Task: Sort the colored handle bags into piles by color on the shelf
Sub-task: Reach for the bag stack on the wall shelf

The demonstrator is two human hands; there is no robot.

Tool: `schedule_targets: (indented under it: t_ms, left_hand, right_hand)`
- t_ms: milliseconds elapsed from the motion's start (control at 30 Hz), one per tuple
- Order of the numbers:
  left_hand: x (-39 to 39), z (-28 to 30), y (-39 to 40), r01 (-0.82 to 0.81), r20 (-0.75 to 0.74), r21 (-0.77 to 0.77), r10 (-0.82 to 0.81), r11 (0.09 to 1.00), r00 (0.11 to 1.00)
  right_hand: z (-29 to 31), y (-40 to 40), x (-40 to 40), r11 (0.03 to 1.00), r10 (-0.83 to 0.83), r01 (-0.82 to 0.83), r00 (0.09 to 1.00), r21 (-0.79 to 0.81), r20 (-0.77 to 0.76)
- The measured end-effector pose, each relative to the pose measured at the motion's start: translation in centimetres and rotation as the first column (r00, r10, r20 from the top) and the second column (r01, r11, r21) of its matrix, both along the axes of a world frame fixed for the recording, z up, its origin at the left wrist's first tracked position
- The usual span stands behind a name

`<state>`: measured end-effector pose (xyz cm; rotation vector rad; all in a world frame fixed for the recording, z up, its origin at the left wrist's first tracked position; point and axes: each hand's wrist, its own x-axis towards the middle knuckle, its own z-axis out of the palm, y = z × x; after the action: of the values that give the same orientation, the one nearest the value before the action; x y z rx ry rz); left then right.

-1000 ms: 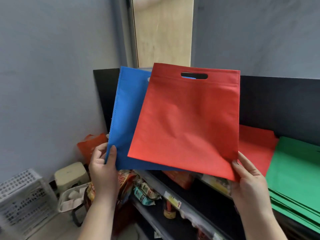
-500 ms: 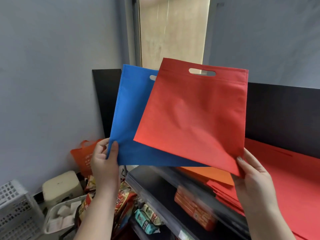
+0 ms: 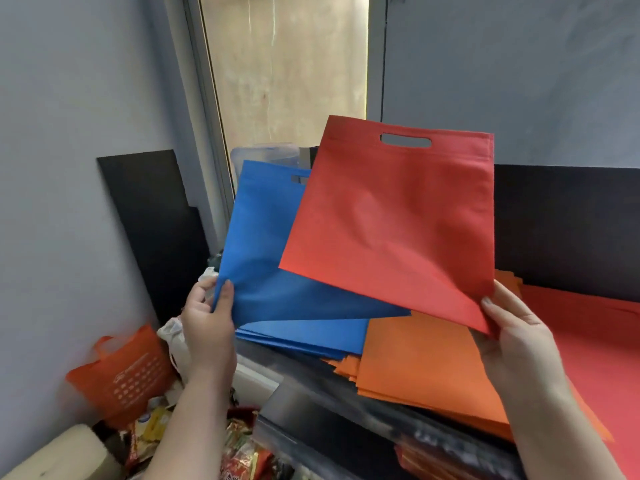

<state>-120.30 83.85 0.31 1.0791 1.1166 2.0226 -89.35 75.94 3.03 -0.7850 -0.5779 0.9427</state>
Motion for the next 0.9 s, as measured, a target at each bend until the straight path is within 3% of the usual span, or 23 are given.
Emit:
schedule_targets:
  t_ms: [267,367,467,567,600,633,700,733,800,900]
  left_hand:
    - [-2.7,-2.2,6.3,0.129,-0.093,-0.22,-0.153,0.967,0.984]
    - [-3.1,-2.9,7.4,0.009,-0.285,-0.303,-0.099,0.953,0.953]
    - [-3.7,-3.2,7.5,-0.14,-0.553,-0.293,-0.048,0.946,0.832]
    - [-2.6,-2.2,6.8,-0.272,-0.79,-0.188,0.019,0.944,0.612]
    - [-1.8,-1.5,6.4,-0.245,-0.789,-0.171,0.016,0.954,0.614]
    - [-0.6,-0.6,5.9,-0.152,-0.727,-0.181,-0.028,0.972,0.687]
    - [2.1,1.6,4.5,0.142,-0.504,-0.233,-0.244,0.962,0.829]
    - [3.5,2.7,3.7,0.3,-0.391,-0.24,-0.375,0.923,0.841]
    - [6.2,4.3,2.4,0.561,-0.205,-0.225,-0.602,0.796,0.772]
    - [10.3,5.3,1.1,0.703,-0.14,-0.211,-0.733,0.679,0.665]
  right_hand:
    - [-1.1,2.5,-2.2,0.996,-0.084,0.084,0.996,-0.029,-0.01]
    - [-1.4,3.0,-2.6,0.992,-0.113,0.113,0.994,-0.049,0.001]
    - [-1.7,3.0,-2.7,0.99,-0.132,0.133,0.991,-0.056,0.016]
    - [-1.7,2.6,-2.4,0.987,-0.14,0.142,0.99,-0.071,0.028]
    - [-1.6,2.3,-2.2,0.986,-0.144,0.146,0.989,-0.076,0.035]
    - [-1.4,2.0,-1.9,0.985,-0.15,0.153,0.988,-0.077,0.042]
    - [-1.0,1.1,-1.1,0.981,-0.17,0.174,0.984,-0.08,0.053]
    - [-0.8,0.5,-0.6,0.979,-0.184,0.188,0.981,-0.084,0.057]
    - [-0.5,-1.0,0.6,0.972,-0.212,0.217,0.975,-0.09,0.066]
    - [-0.3,-3.6,3.1,0.952,-0.281,0.289,0.956,-0.101,0.082]
